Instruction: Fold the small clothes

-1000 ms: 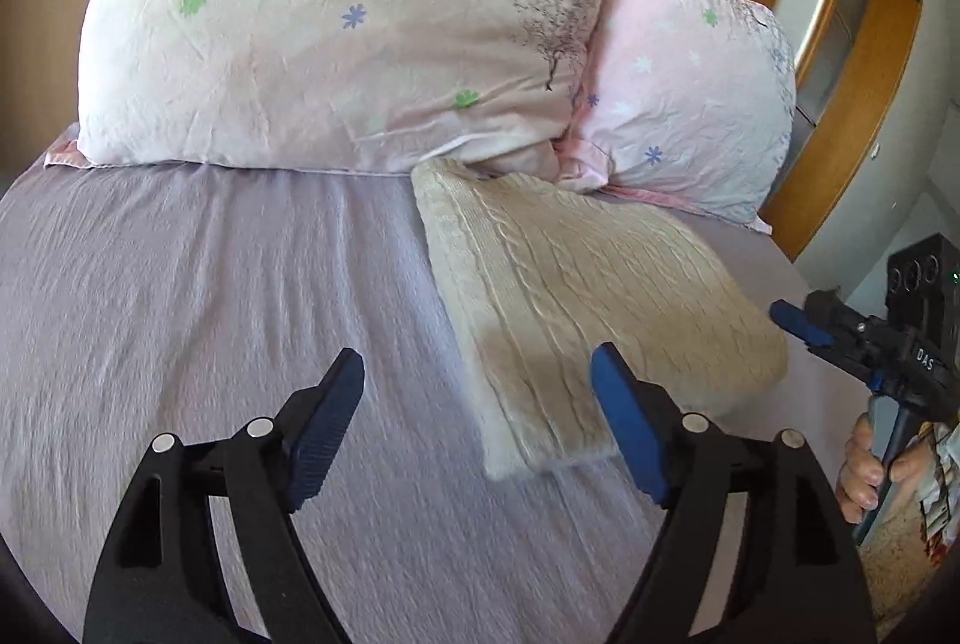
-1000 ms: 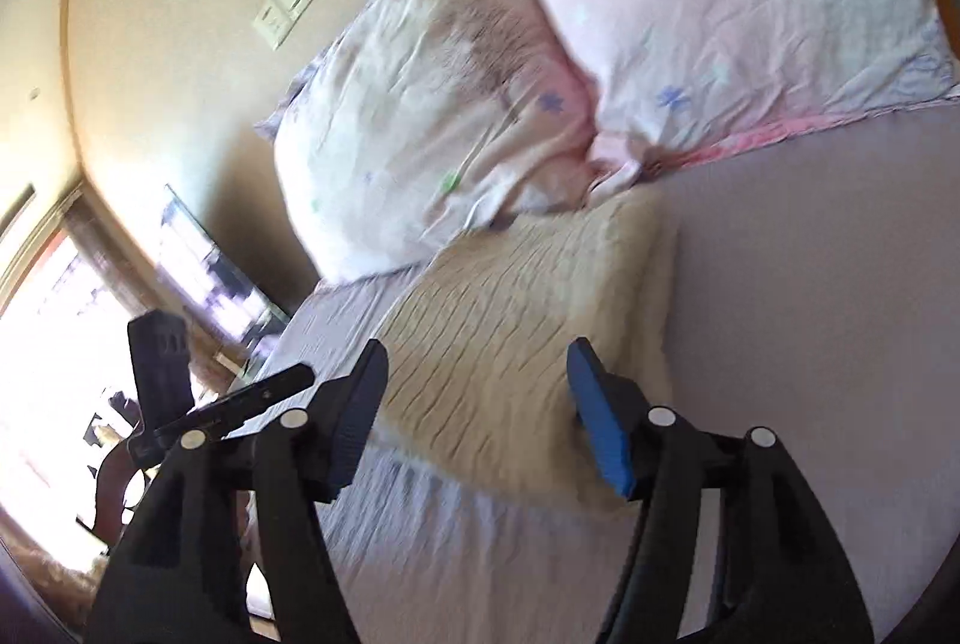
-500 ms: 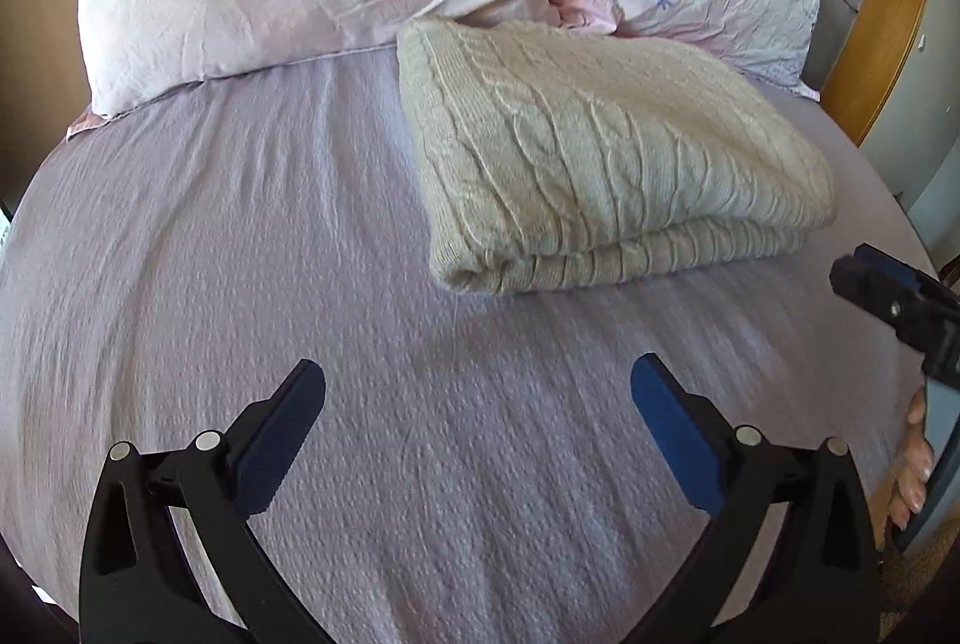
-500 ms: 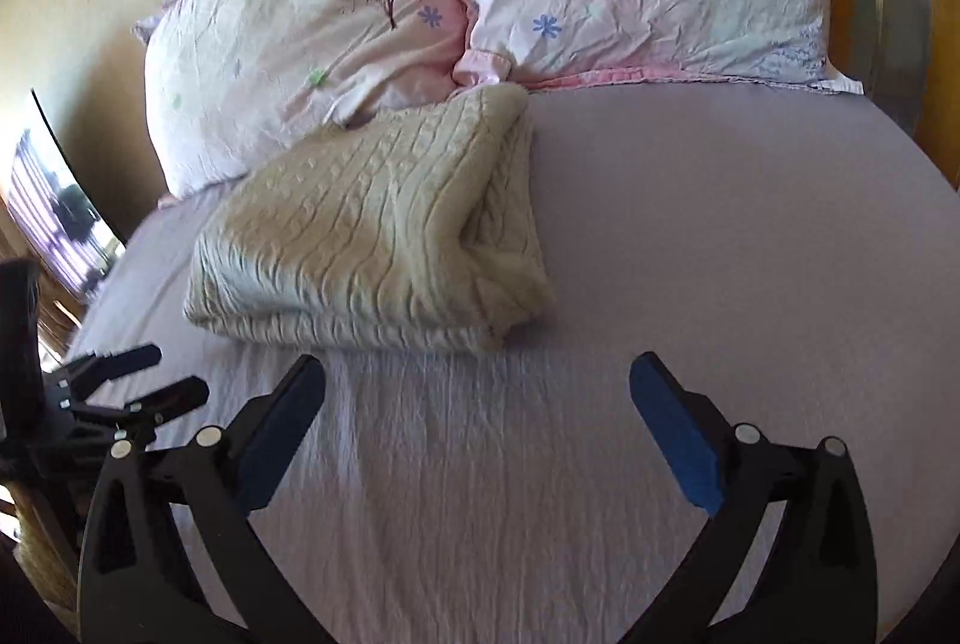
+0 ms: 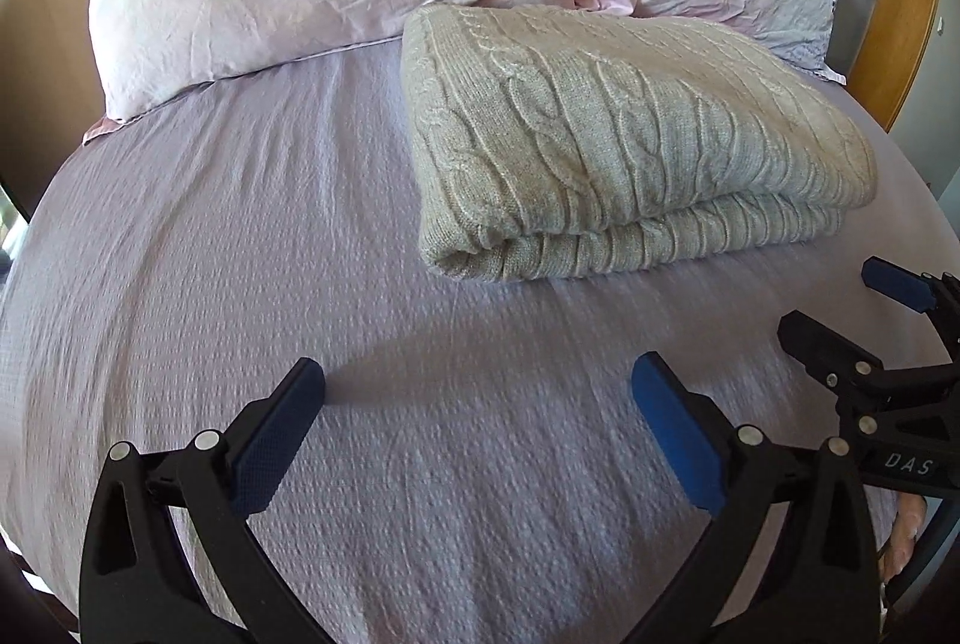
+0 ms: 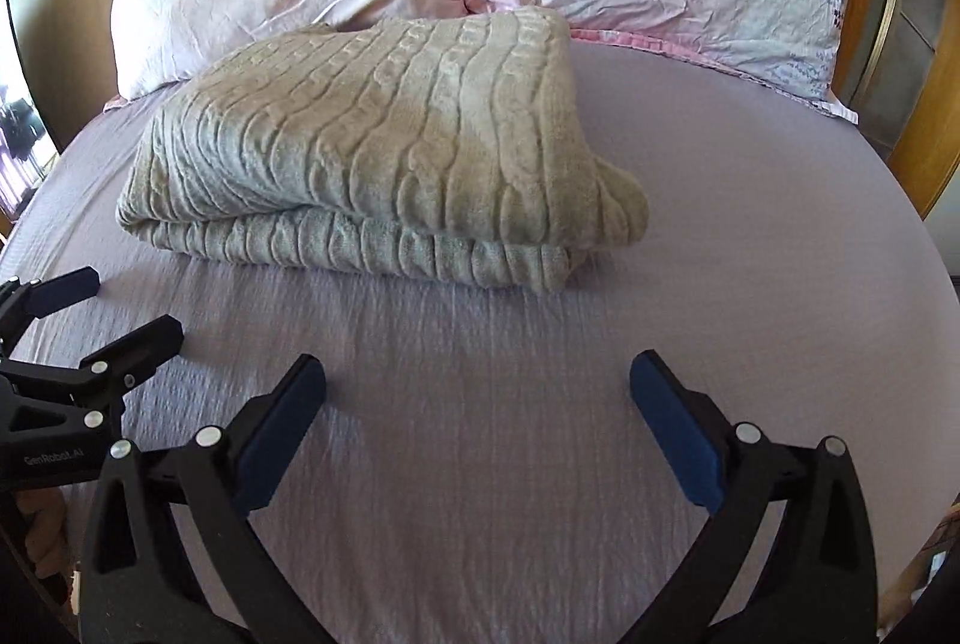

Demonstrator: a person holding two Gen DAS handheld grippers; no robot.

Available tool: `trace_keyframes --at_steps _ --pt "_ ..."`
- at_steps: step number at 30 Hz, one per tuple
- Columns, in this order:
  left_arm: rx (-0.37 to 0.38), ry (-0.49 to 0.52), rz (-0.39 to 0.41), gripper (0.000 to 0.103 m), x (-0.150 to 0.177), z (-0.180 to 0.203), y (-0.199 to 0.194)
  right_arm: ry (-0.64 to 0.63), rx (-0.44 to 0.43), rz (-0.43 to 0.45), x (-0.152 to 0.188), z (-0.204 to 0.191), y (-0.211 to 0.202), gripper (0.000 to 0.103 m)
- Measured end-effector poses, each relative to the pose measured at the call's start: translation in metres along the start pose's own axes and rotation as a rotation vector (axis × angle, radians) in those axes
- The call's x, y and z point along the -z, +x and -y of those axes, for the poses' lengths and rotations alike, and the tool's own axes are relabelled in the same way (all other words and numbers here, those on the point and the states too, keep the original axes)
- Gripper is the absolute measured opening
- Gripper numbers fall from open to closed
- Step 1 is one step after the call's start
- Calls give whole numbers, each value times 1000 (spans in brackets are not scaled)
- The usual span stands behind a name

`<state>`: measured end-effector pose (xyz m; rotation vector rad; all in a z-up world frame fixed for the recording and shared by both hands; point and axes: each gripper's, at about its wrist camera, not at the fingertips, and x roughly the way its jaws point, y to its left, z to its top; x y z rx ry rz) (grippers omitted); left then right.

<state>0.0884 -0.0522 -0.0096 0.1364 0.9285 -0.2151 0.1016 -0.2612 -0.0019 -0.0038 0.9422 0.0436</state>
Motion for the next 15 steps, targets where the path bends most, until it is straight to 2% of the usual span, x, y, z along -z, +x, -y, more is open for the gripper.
trace_keyframes --at_steps 15 --pt "0 0 0 102 0 1 0 -2 -3 -1 0 1 0 101"
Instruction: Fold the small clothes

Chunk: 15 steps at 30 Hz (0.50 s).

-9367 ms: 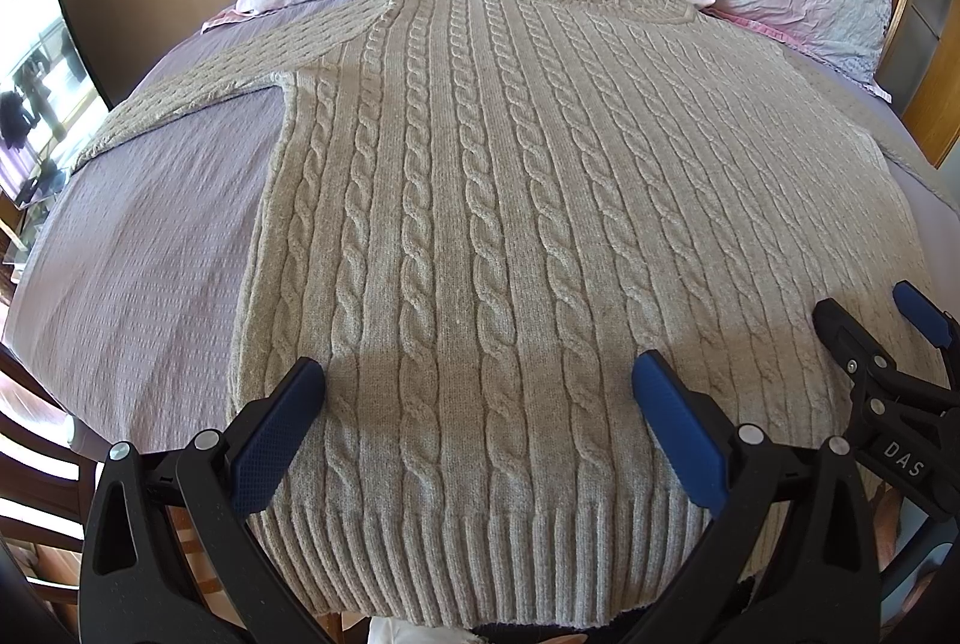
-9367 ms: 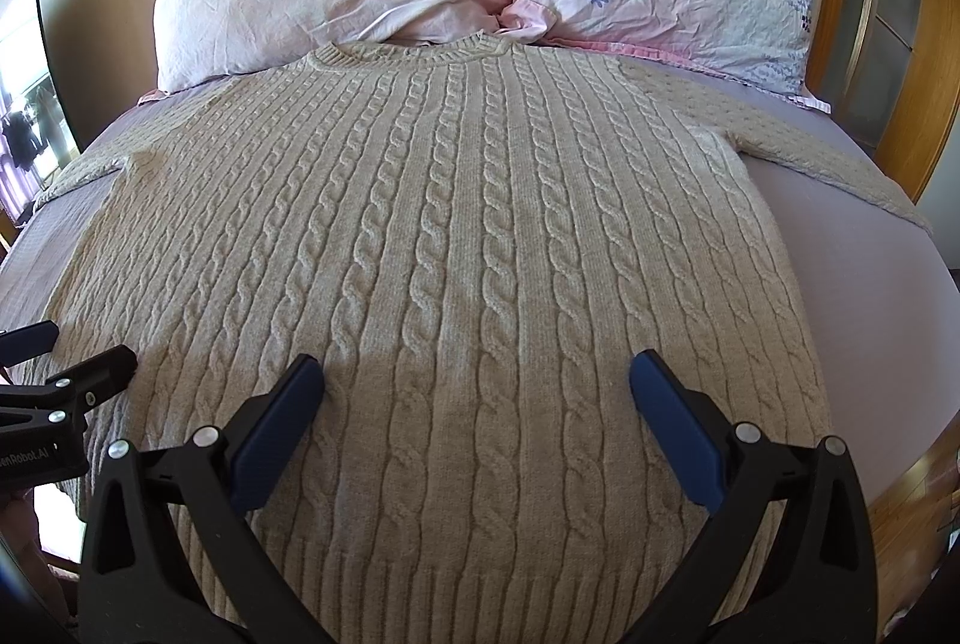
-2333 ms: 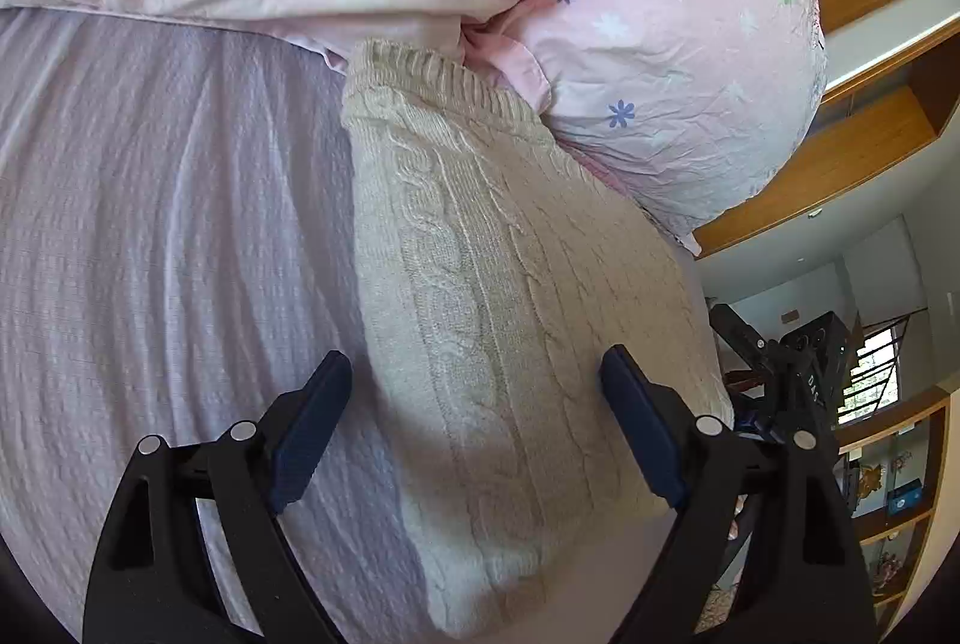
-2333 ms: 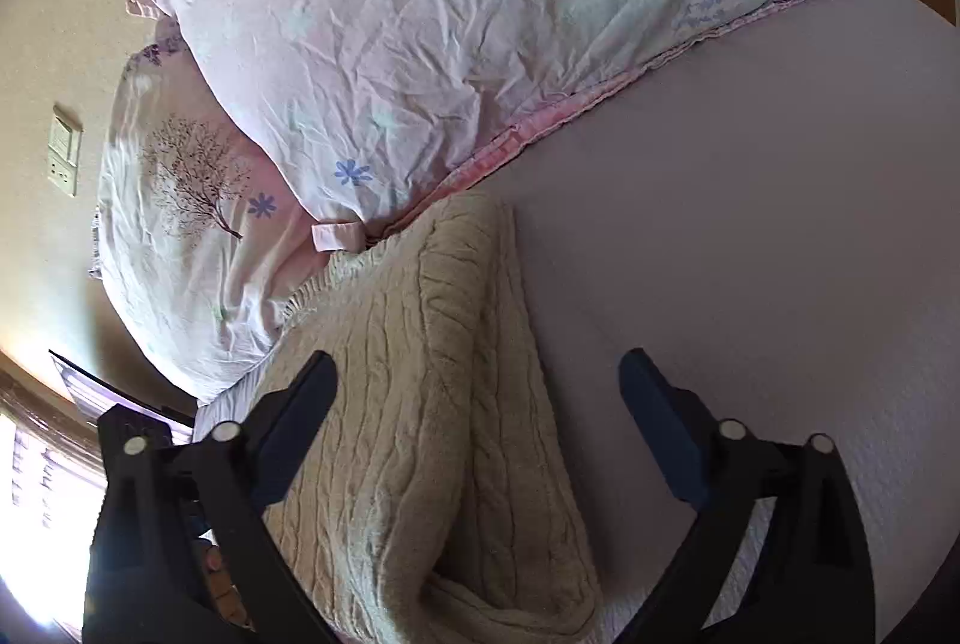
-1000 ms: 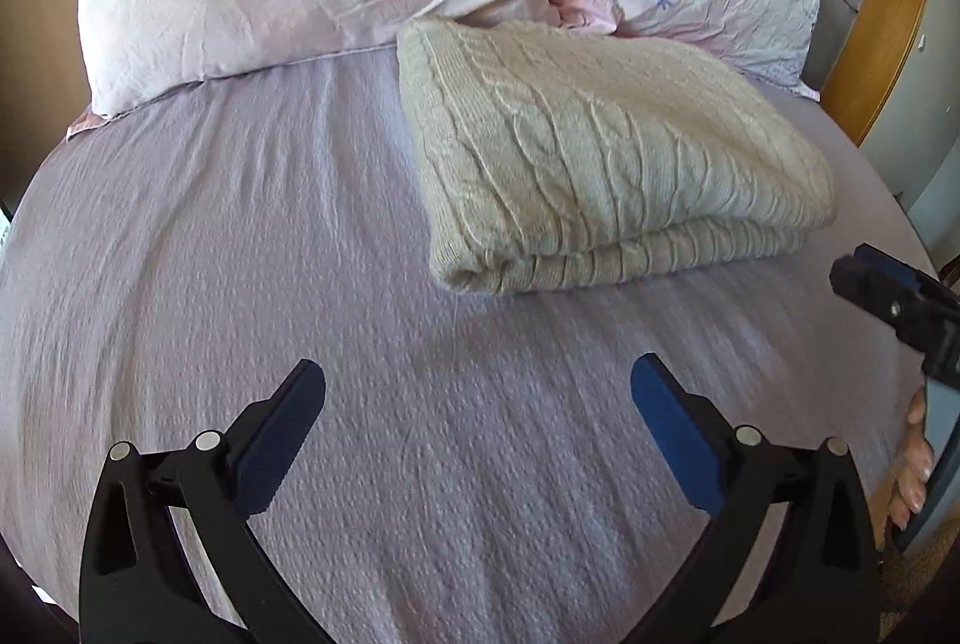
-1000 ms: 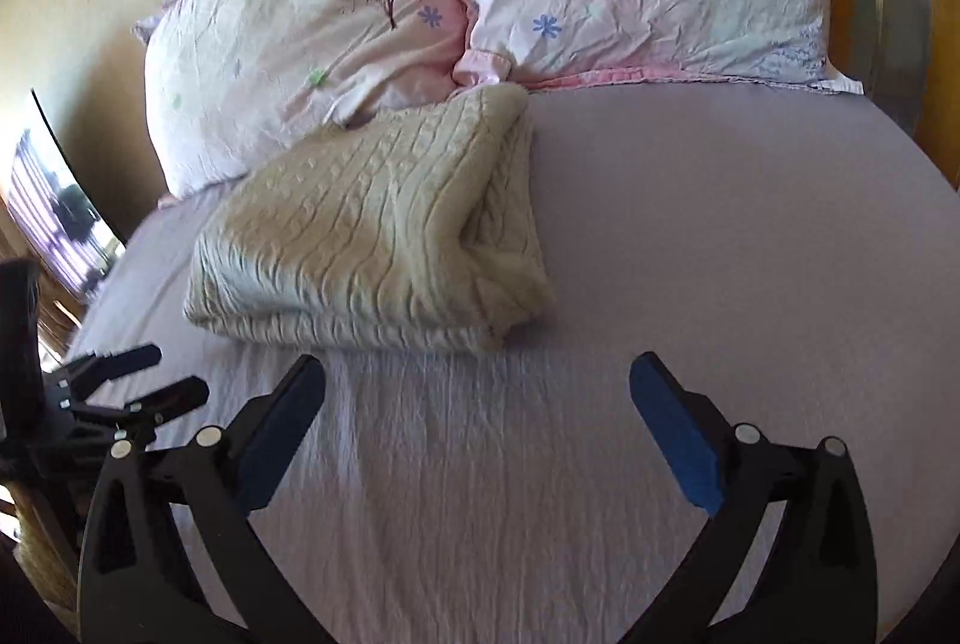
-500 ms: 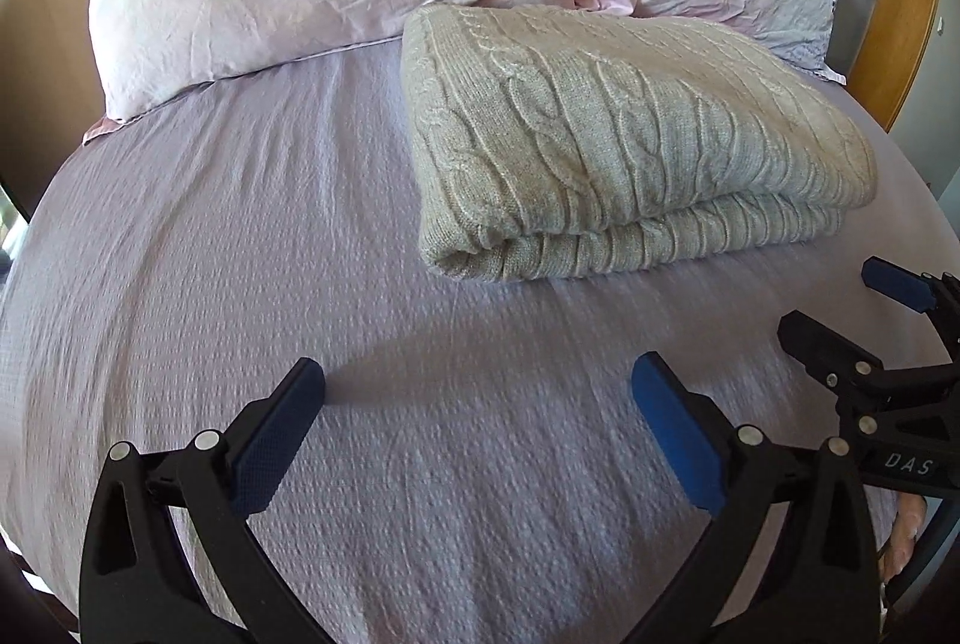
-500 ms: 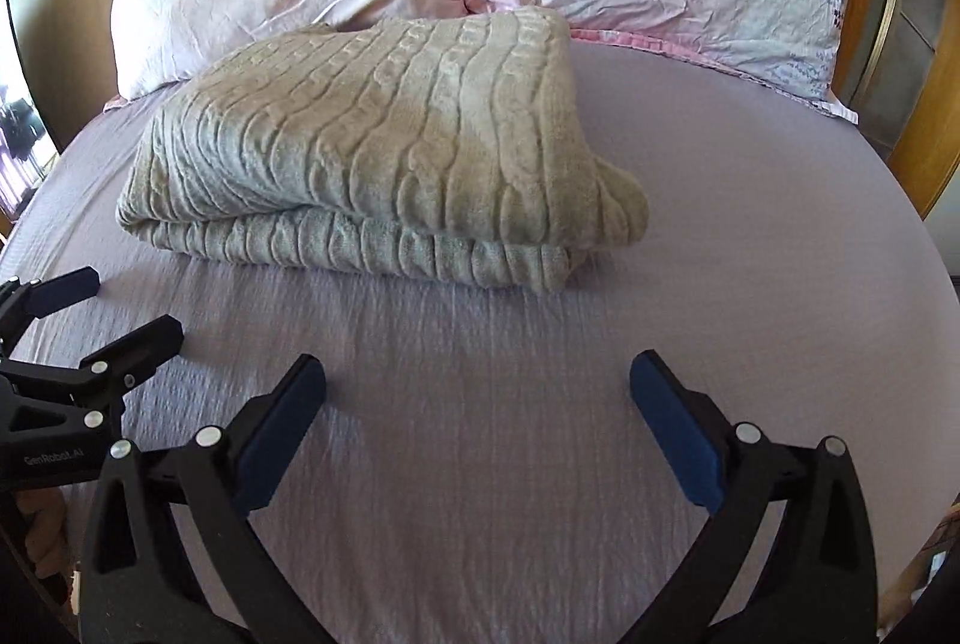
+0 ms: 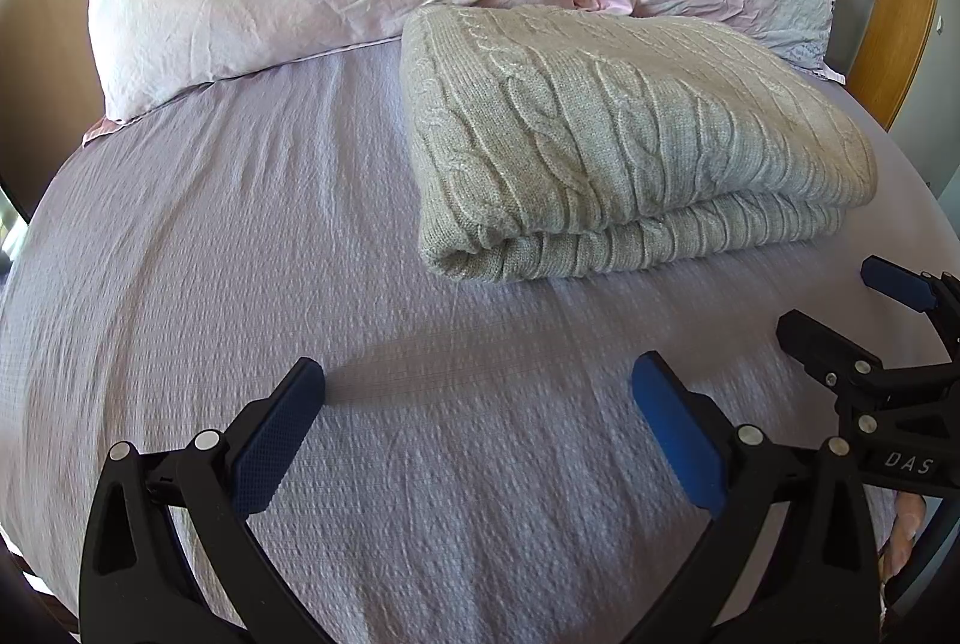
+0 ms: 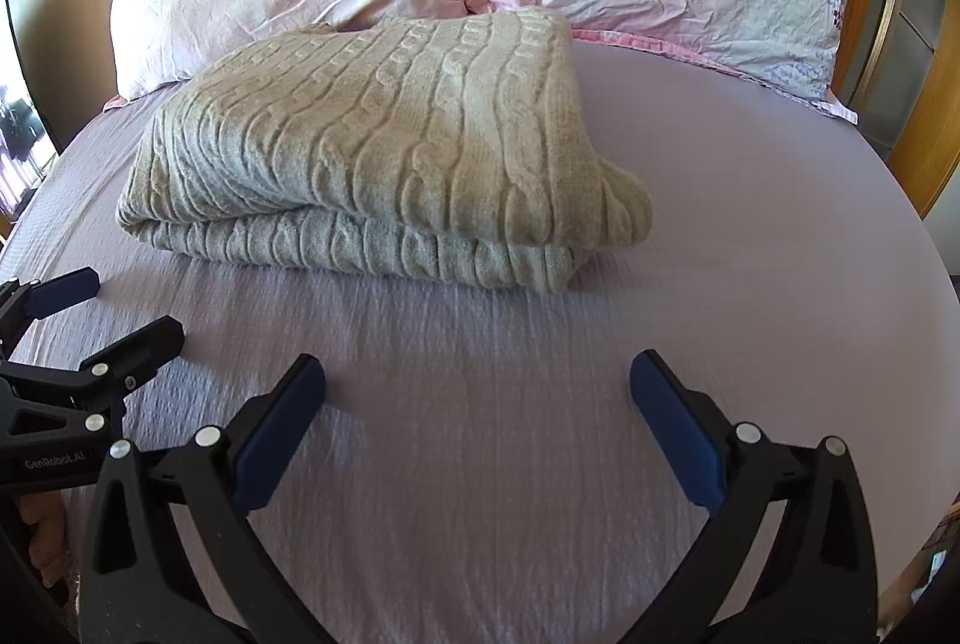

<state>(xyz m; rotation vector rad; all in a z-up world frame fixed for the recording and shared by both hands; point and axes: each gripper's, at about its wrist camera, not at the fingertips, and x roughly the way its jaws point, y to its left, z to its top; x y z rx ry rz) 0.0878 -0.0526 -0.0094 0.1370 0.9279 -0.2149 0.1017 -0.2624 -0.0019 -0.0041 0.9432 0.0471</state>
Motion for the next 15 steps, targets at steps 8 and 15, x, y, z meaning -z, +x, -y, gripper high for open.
trace_keyframes --at_steps 8,15 --pt "0 0 0 102 0 0 0 0 2 0 0 0 -1 101" --pt "-2 -2 0 102 0 1 0 1 2 0 0 0 -1 101"
